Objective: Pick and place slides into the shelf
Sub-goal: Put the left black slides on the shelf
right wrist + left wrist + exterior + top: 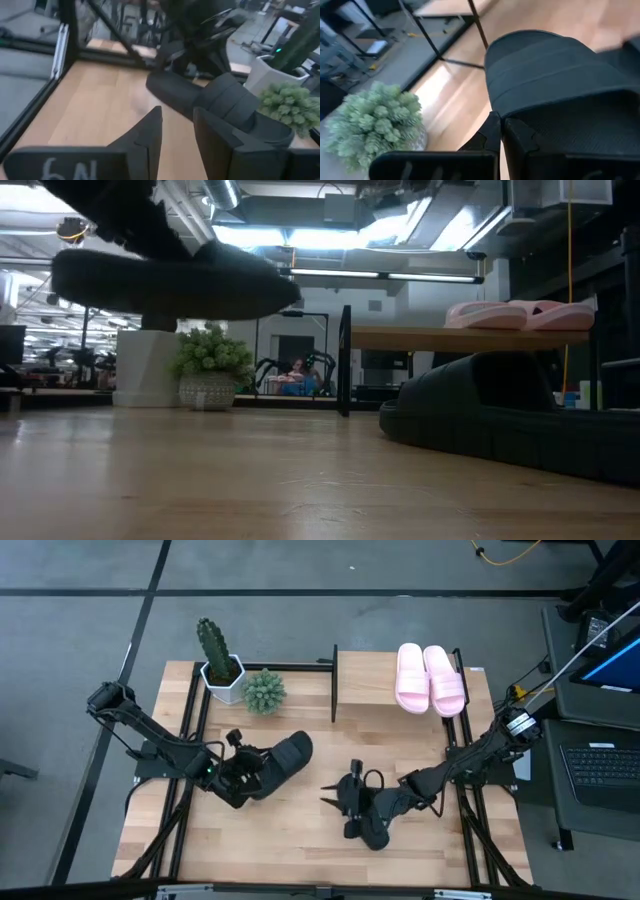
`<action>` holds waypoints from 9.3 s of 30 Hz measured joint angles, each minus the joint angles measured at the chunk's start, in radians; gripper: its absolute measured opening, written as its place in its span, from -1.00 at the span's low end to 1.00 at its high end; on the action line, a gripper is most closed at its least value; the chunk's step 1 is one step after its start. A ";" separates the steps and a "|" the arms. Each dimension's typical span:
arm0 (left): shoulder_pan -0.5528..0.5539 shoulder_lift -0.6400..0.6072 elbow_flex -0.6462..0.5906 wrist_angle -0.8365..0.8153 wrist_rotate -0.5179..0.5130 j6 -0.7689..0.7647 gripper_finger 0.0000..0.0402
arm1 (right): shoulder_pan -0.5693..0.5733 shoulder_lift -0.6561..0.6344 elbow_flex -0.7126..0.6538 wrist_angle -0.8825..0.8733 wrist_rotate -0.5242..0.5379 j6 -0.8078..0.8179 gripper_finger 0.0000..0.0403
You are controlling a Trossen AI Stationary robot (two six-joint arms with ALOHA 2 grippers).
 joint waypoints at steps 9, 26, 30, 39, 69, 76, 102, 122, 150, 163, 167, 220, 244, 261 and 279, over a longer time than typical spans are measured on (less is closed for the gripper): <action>0.075 0.000 0.000 0.118 -0.136 0.000 -1.00 | -0.086 0.001 0.034 0.064 0.002 0.001 -0.44; 0.130 0.000 0.000 0.128 -0.126 0.020 -1.00 | -0.163 0.131 0.207 0.029 0.005 -0.234 -0.28; 0.130 0.000 0.000 0.129 -0.127 0.020 -1.00 | -0.179 0.164 0.263 -0.005 0.010 -0.232 -0.16; 0.130 0.000 0.000 0.147 -0.128 0.027 -1.00 | -0.216 0.274 0.351 -0.036 0.060 -0.240 -0.13; 0.072 0.000 0.000 0.154 -0.129 0.025 -1.00 | -0.251 0.328 0.437 -0.210 0.273 -0.367 -0.14; 0.053 0.000 0.000 0.159 -0.099 0.016 -1.00 | -0.250 0.328 0.437 -0.208 0.308 -0.415 -0.14; 0.026 0.000 0.000 0.179 -0.098 0.019 -1.00 | -0.247 0.328 0.437 -0.210 0.345 -0.420 -0.70; -0.035 0.000 -0.003 0.299 -0.095 0.154 -1.00 | -0.243 0.323 0.436 -0.238 0.348 -0.431 -0.94; -0.118 -0.012 0.001 0.484 -0.078 0.410 -0.59 | -0.213 0.119 0.436 -0.407 0.422 -0.464 -0.94; -0.109 -0.012 0.001 0.465 -0.073 0.422 -0.85 | -0.287 -0.176 0.437 -0.781 0.262 -0.283 -0.94; -0.084 -0.012 0.001 0.454 -0.030 0.424 -0.98 | -0.338 -0.228 0.426 -0.831 0.218 -0.292 -0.94; 0.206 -0.011 -0.077 0.518 0.268 0.472 -1.00 | -1.034 -0.545 -0.183 -0.439 -0.359 -0.414 -0.94; 0.258 -0.011 -0.076 0.526 0.234 0.492 -1.00 | -1.101 -0.504 -0.181 -0.504 -0.385 -0.500 -0.94; 0.258 -0.011 -0.076 0.526 0.235 0.492 -1.00 | -1.101 -0.448 -0.180 -0.495 -0.358 -0.523 -0.94; 0.258 -0.011 -0.076 0.526 0.236 0.492 -1.00 | -1.100 -0.458 -0.177 -0.508 -0.348 -0.532 -0.41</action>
